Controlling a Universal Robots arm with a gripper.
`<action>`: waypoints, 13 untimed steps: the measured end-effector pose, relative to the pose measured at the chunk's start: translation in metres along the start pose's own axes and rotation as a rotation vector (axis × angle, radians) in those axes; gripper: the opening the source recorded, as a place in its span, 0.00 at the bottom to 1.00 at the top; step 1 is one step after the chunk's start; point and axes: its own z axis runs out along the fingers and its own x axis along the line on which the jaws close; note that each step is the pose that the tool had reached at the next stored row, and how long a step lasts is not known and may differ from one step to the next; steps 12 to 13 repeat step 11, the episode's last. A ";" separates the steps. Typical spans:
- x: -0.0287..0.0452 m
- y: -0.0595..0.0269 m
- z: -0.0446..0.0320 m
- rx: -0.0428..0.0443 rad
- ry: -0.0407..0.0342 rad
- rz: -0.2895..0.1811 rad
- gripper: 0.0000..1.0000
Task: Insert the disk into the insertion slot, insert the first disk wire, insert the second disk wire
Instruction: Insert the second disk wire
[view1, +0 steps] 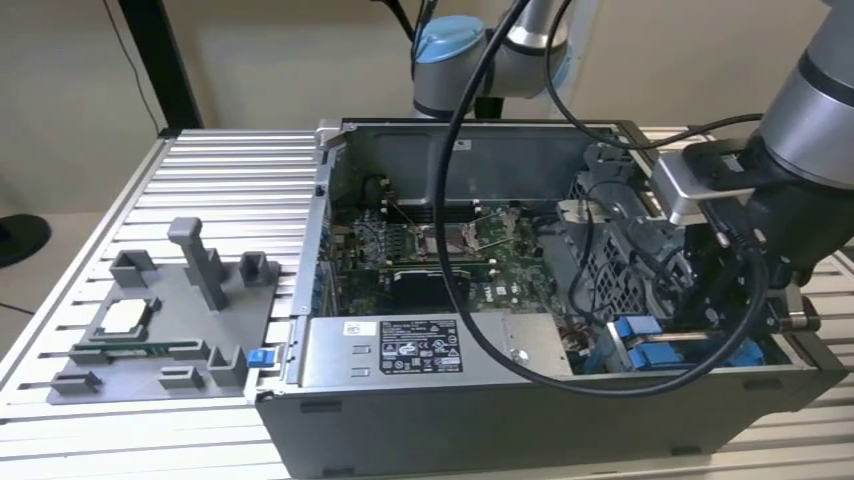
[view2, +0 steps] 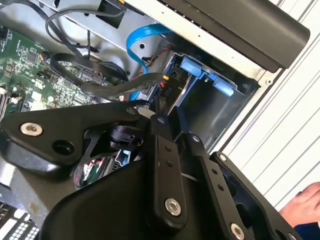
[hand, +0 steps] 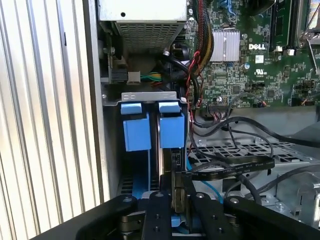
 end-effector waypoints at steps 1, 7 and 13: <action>0.0000 0.0000 0.0001 0.0000 -0.0001 0.000 1.00; 0.0000 0.0000 0.0001 0.0000 -0.0001 0.000 1.00; 0.0000 0.0000 0.0001 0.0000 -0.0001 0.000 1.00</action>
